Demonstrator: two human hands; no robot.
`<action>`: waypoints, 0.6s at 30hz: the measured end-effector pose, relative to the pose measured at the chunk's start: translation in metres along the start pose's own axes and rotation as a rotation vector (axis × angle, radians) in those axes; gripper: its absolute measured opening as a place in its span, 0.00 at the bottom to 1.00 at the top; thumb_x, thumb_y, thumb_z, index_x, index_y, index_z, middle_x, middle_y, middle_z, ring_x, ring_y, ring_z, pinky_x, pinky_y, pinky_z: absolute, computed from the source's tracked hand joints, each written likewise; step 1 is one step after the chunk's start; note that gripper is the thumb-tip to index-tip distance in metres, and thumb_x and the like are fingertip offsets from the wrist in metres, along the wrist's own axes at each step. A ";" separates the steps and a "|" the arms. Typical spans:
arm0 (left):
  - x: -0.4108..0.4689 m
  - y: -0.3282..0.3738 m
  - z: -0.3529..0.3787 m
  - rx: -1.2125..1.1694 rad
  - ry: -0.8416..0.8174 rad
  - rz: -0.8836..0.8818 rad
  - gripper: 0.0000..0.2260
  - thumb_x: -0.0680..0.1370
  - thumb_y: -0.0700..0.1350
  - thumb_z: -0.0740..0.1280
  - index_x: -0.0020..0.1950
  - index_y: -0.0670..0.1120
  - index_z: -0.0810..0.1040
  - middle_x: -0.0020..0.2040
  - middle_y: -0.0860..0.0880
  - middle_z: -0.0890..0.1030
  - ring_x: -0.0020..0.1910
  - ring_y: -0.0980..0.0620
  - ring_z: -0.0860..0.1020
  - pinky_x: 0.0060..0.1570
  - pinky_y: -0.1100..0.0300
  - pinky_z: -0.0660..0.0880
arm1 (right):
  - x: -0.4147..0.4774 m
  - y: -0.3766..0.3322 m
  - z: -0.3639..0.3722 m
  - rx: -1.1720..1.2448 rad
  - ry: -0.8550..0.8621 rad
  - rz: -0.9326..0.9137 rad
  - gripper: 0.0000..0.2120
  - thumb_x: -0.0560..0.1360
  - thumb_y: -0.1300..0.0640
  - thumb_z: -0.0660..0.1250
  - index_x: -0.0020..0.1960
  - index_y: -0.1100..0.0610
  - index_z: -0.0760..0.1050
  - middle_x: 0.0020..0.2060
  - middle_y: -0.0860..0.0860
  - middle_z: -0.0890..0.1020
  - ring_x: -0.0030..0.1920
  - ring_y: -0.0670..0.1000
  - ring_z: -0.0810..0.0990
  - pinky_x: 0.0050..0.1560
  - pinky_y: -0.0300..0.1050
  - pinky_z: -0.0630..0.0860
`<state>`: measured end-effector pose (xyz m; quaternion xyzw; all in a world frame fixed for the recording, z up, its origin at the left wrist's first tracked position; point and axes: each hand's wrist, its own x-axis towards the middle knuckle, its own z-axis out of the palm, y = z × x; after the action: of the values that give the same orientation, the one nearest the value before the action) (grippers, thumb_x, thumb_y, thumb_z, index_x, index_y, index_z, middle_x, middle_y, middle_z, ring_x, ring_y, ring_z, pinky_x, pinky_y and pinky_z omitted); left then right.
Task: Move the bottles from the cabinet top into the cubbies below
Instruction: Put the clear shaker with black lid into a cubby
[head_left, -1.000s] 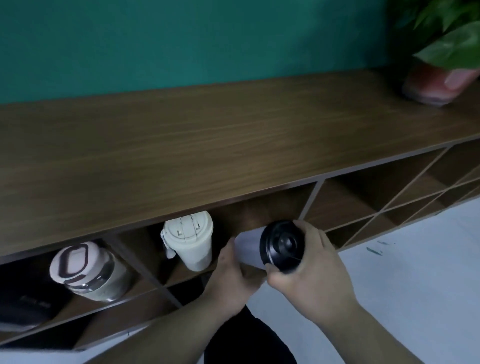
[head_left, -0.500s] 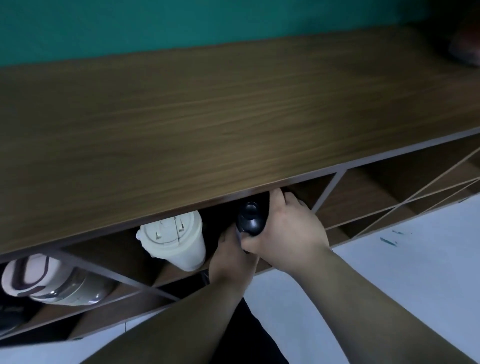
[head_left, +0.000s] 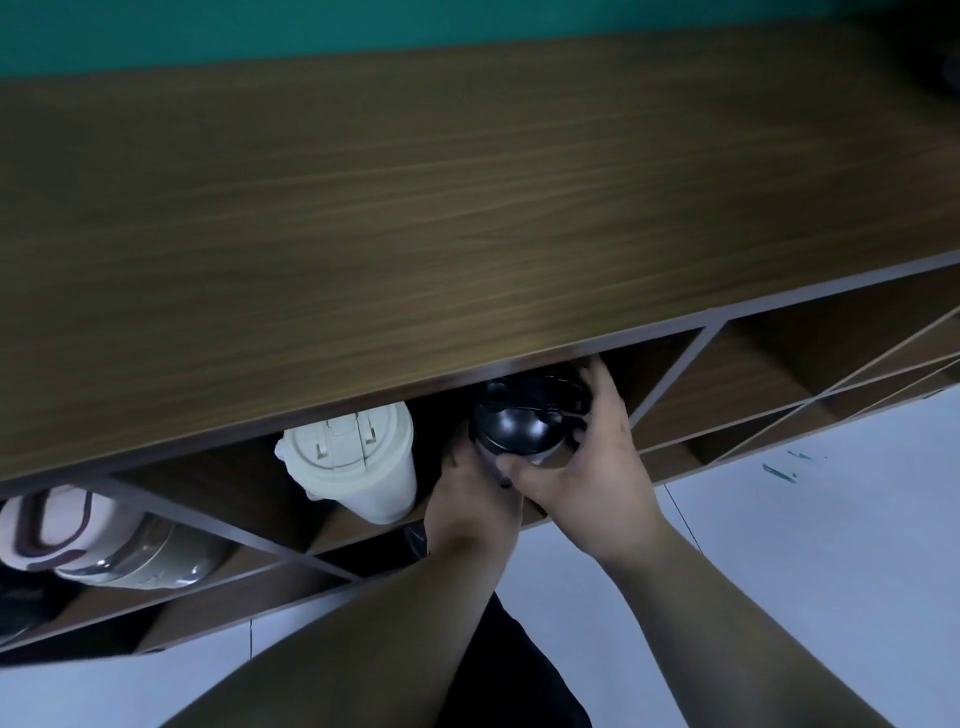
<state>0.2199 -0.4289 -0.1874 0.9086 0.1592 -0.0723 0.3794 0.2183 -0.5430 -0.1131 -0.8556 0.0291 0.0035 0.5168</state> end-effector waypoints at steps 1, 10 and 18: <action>-0.002 0.003 -0.003 0.020 -0.008 -0.030 0.32 0.78 0.53 0.67 0.79 0.50 0.59 0.73 0.47 0.73 0.65 0.45 0.78 0.50 0.60 0.69 | -0.002 0.005 0.002 0.120 -0.012 0.021 0.51 0.59 0.44 0.81 0.73 0.32 0.55 0.68 0.41 0.74 0.68 0.42 0.74 0.66 0.50 0.76; -0.002 0.005 -0.006 -0.007 -0.035 -0.078 0.26 0.77 0.51 0.67 0.73 0.49 0.64 0.70 0.45 0.76 0.62 0.41 0.80 0.46 0.55 0.71 | 0.006 0.037 0.017 0.459 -0.146 0.117 0.34 0.61 0.56 0.80 0.66 0.49 0.74 0.60 0.51 0.84 0.63 0.53 0.81 0.67 0.65 0.74; -0.003 0.007 -0.008 0.020 -0.048 -0.069 0.25 0.78 0.52 0.68 0.72 0.49 0.65 0.67 0.47 0.79 0.60 0.41 0.81 0.45 0.56 0.70 | 0.012 0.047 0.022 0.277 -0.078 0.123 0.30 0.64 0.60 0.81 0.63 0.47 0.76 0.55 0.45 0.85 0.58 0.46 0.83 0.60 0.54 0.79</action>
<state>0.2200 -0.4283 -0.1761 0.9044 0.1806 -0.1087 0.3711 0.2281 -0.5461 -0.1658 -0.7720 0.0616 0.0646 0.6293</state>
